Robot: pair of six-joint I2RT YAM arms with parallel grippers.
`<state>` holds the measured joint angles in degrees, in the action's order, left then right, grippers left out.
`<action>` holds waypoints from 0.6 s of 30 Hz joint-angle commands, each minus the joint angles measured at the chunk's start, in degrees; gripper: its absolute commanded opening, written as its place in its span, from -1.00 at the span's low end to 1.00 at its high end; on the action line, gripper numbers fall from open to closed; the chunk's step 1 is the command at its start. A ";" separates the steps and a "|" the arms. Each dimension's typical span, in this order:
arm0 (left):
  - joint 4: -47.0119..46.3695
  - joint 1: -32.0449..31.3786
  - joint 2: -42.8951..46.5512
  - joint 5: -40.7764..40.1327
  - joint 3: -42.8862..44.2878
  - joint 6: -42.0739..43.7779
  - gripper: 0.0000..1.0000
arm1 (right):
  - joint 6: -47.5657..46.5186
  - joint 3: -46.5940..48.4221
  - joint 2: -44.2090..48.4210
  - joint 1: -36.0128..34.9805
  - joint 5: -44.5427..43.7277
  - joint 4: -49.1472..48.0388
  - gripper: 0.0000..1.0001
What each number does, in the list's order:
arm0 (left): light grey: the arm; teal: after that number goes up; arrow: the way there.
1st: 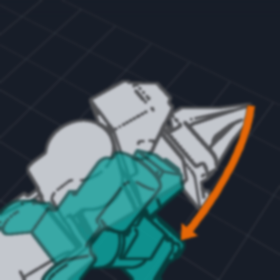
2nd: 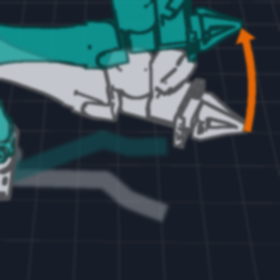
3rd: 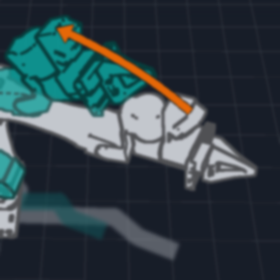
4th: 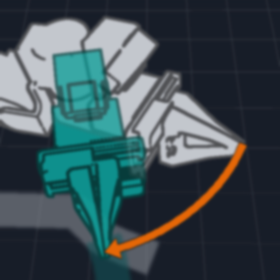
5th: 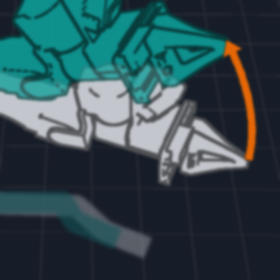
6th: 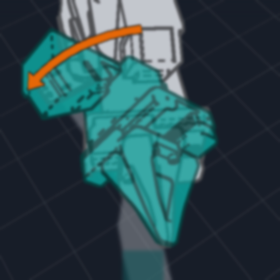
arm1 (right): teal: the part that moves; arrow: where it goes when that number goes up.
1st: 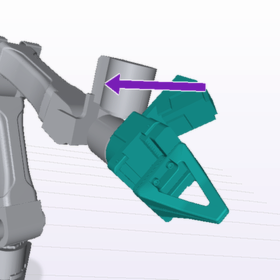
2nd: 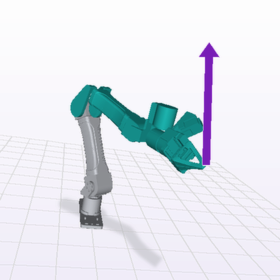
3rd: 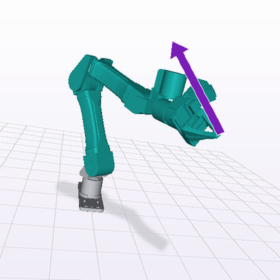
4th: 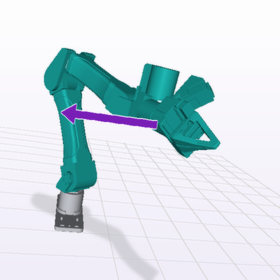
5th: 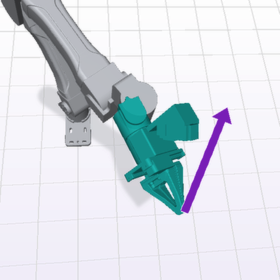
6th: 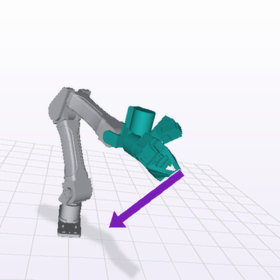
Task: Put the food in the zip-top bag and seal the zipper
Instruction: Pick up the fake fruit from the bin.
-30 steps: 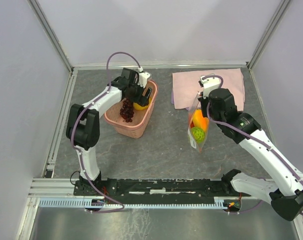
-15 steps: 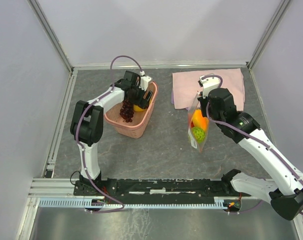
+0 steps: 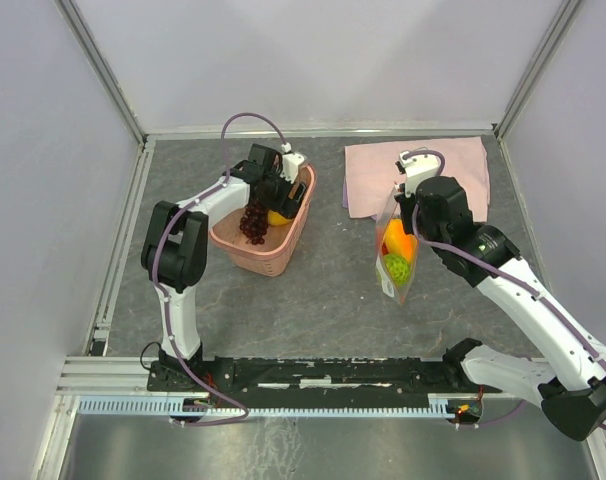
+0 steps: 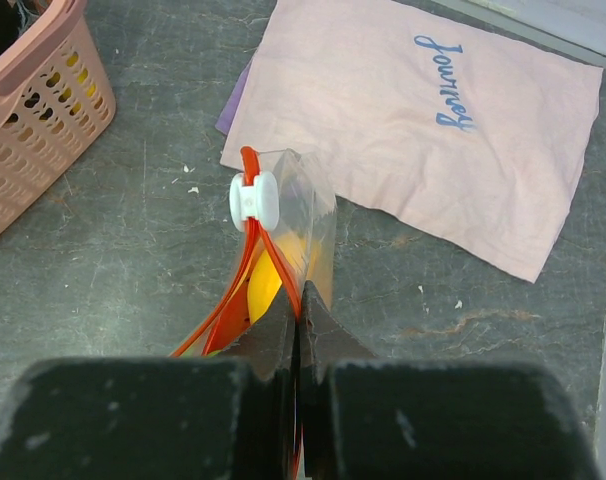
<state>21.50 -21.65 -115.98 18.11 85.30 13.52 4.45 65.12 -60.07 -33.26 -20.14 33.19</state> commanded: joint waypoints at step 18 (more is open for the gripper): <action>4.52 -0.98 6.40 -10.56 -1.57 -12.73 -0.08 | 0.52 1.50 1.18 0.20 0.33 -3.13 -0.95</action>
<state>22.26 -22.37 -113.36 12.64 83.40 7.53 4.45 65.12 -59.96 -33.26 -19.92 33.21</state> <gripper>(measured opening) 0.709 0.025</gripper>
